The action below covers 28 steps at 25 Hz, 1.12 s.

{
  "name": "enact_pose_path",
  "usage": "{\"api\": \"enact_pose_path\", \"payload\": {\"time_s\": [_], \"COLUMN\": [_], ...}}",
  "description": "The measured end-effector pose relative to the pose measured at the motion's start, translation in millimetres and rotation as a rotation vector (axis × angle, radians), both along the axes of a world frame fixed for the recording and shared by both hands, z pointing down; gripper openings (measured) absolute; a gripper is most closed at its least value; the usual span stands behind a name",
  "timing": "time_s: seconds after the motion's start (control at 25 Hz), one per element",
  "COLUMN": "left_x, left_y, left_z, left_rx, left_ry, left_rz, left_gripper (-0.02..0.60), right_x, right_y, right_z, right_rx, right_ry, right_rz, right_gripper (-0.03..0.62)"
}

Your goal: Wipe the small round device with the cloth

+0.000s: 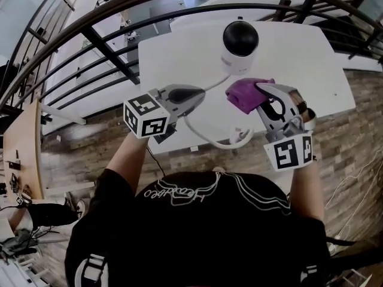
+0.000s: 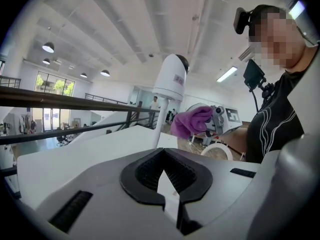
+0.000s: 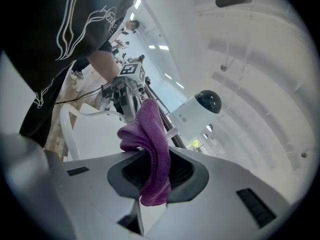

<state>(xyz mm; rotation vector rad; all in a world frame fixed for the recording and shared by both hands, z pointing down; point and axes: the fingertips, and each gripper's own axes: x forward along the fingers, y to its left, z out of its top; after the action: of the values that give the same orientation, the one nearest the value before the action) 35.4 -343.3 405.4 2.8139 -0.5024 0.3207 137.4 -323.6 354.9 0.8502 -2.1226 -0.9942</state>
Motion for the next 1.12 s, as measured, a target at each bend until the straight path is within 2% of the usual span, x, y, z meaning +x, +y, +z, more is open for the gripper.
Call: {"api": "enact_pose_path", "payload": {"time_s": [0.16,0.32,0.44,0.6,0.72,0.96,1.12], "left_x": [-3.5,-4.6,-8.3,-13.7,-17.0,-21.8,-16.1], "left_y": [1.9,2.2,5.1,8.5,8.6,3.5,1.0], "left_z": [2.0,0.9,-1.7,-7.4,-10.5,-19.5,-29.8], "left_rx": [-0.011,-0.023,-0.025,-0.017,-0.007,0.019,0.029], "left_ry": [0.031,0.055,0.070,0.066,0.059,0.036,0.049], "left_rz": [0.012,0.008,-0.005,-0.029,-0.059,-0.172,-0.275], "left_gripper": [0.009,0.009,0.009,0.009,0.009,0.009,0.009], "right_x": [17.7,28.9,29.7,32.1,41.6,61.2,70.9], "right_y": [5.5,14.7,21.4,23.9,16.6,-12.2,-39.8], "right_z": [1.3,-6.0,-14.5,-29.4,-40.5,-73.6,-100.4], "right_rx": [-0.050,-0.071,-0.087,-0.074,-0.095,-0.102,-0.141], "right_ry": [-0.075,-0.162,-0.236,-0.281,-0.402,-0.566,-0.695], "right_rz": [0.093,0.141,0.150,0.136,0.145,0.034,-0.121], "right_gripper": [0.066,0.066,0.066,0.066,0.066,0.066,0.066]}}
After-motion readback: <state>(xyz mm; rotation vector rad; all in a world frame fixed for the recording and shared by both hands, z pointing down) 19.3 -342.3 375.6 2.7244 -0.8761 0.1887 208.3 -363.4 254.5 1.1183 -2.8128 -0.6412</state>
